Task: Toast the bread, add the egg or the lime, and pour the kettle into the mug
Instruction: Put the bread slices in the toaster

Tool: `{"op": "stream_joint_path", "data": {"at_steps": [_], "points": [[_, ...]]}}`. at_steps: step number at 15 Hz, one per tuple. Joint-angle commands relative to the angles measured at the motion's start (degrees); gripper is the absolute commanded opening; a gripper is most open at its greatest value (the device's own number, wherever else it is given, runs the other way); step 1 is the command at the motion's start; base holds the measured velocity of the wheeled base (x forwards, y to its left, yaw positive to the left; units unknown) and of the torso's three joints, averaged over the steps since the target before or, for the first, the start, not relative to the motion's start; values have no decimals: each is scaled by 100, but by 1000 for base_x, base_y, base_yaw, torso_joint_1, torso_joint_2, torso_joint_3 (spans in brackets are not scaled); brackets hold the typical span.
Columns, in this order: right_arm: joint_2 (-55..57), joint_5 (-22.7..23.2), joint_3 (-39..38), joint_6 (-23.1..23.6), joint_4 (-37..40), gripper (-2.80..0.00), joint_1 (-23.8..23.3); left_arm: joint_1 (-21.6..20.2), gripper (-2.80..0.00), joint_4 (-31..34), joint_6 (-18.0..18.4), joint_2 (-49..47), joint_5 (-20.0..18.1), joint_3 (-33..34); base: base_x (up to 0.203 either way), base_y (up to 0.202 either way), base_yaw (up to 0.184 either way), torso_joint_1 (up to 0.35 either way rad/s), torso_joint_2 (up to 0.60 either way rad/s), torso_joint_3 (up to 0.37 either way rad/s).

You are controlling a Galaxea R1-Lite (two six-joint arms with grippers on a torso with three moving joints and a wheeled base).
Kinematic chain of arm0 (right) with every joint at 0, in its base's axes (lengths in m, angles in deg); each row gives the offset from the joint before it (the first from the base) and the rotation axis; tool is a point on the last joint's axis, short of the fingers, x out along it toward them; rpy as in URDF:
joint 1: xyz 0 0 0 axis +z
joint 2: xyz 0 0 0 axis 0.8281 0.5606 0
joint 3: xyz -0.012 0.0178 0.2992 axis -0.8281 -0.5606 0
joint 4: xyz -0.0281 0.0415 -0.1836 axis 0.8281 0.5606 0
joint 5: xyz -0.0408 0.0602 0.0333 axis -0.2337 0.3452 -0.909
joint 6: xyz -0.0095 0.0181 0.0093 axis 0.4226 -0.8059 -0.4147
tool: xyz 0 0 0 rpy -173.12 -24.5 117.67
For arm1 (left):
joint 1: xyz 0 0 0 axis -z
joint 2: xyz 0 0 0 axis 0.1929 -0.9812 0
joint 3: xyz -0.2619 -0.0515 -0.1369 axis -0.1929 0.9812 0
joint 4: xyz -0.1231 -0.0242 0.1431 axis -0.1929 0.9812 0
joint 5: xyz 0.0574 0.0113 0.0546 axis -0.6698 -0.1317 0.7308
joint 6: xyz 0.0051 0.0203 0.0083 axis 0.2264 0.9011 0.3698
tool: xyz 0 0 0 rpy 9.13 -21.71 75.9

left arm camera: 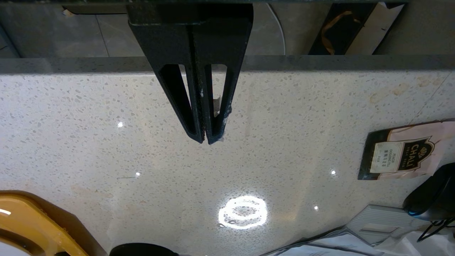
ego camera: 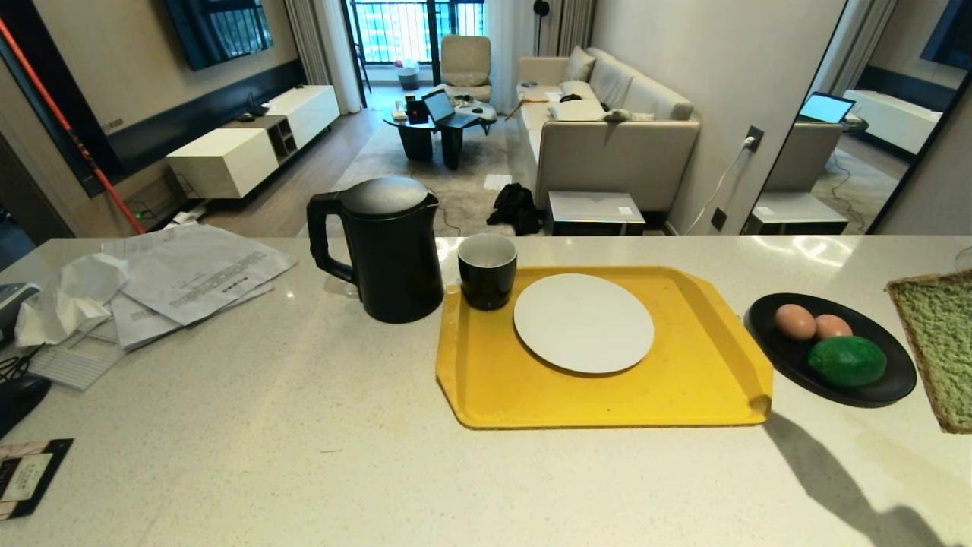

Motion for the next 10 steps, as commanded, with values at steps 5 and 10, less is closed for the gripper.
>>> {"op": "stream_joint_path", "data": {"at_steps": [5,10], "points": [[-674,-405,-154,129,277,-280,11,4,-280,-2,0,4,2,1,0,0,0,0,0,0],[-729,-482,806,292,1824,-280,4,-4,-280,-2,0,2,2,1,0,0,0,0,0,0]]}}
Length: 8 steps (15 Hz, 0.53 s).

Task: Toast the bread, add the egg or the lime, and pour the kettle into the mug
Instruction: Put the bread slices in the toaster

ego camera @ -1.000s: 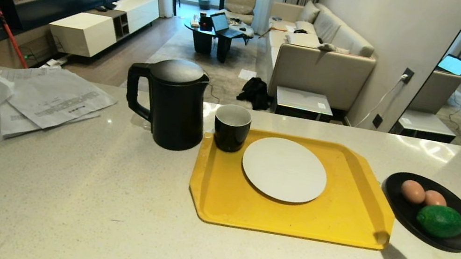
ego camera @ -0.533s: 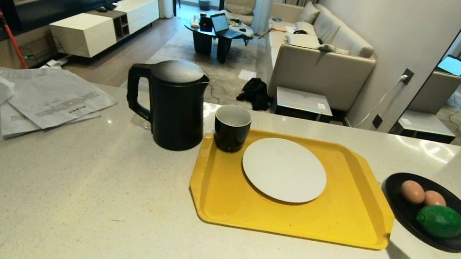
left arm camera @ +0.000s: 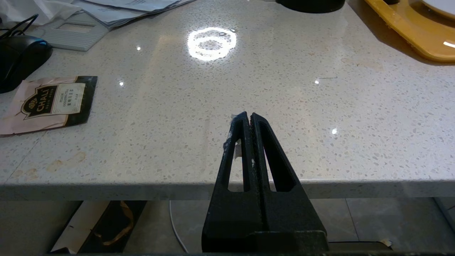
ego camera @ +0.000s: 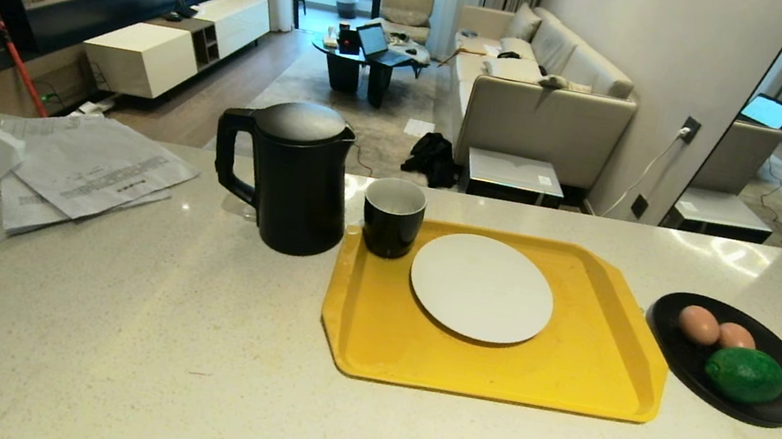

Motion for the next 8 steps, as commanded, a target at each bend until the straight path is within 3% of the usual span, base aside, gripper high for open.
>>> {"op": "stream_joint_path", "data": {"at_steps": [1,5,8], "points": [[-34,-51,247,0,146,-280,-1,1,-280,-2,-2,-3,2,1,0,0,0,0,0,0],[-43,-141,380,17,111,-280,-1,3,-280,-2,-2,4,2,1,0,0,0,22,-37,-14],[-37,-143,416,26,102,-280,-1,3,-280,-2,-2,4,2,1,0,0,0,267,-460,-198]]}}
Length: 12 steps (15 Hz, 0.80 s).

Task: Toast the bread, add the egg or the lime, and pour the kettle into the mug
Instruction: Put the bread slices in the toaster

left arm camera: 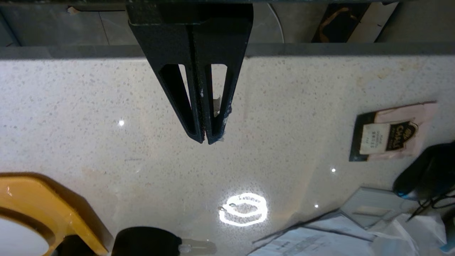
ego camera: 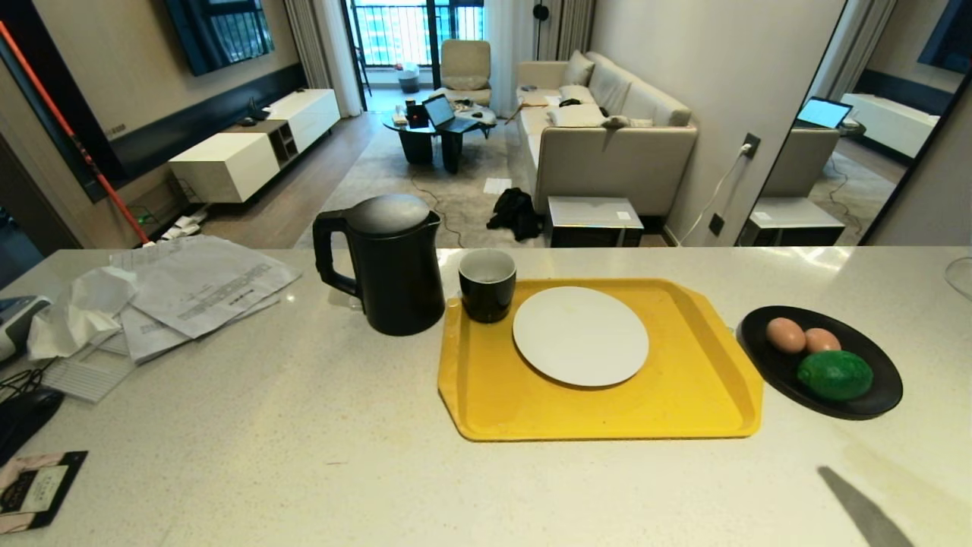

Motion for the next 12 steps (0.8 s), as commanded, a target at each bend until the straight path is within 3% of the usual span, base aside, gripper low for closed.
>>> {"op": "stream_joint_path", "data": {"at_steps": [1,12], "points": [[25,-2,44,1,15,-280,4,3,-280,-5,0,4,4,1,0,0,0,334,-597,-249],[78,-2,57,2,-80,-280,4,2,-280,-5,0,4,4,1,0,0,0,205,-364,-164]]}}
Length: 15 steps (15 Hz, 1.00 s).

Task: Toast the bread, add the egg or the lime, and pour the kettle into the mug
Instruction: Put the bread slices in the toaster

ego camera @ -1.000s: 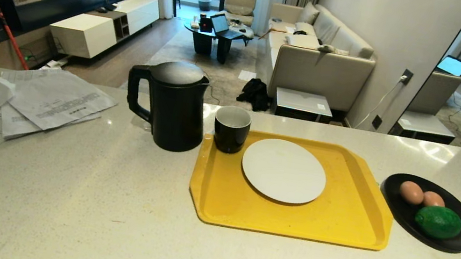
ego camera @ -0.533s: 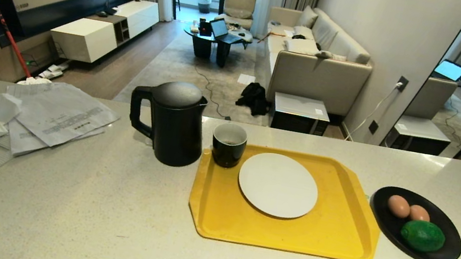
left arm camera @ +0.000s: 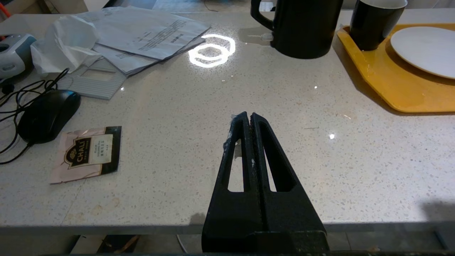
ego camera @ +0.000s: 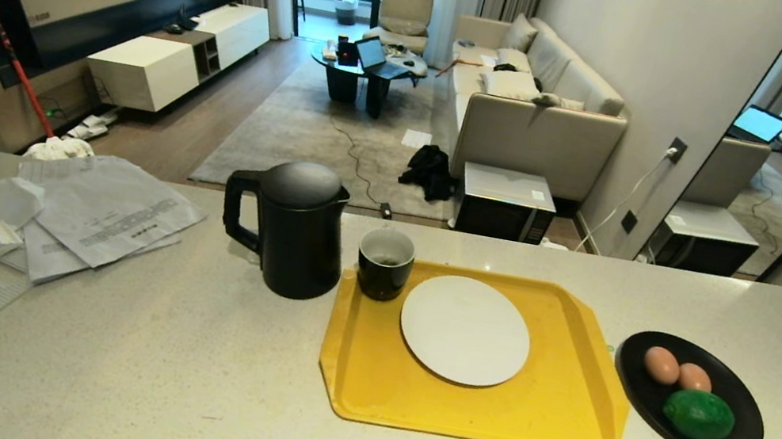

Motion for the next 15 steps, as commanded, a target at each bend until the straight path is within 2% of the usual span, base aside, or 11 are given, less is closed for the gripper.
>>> {"op": "stream_joint_path", "data": {"at_steps": [1,9,15], "points": [[34,-3,1,-1,38,-280,1,-6,-280,-5,0,4,2,1,0,0,0,169,-306,-139],[74,-3,11,-6,30,-280,1,-5,-280,-5,0,4,2,1,0,0,0,166,-318,-146],[78,-3,63,-6,30,-280,1,-5,-280,-5,0,-4,2,1,0,0,0,114,-204,-93]]}}
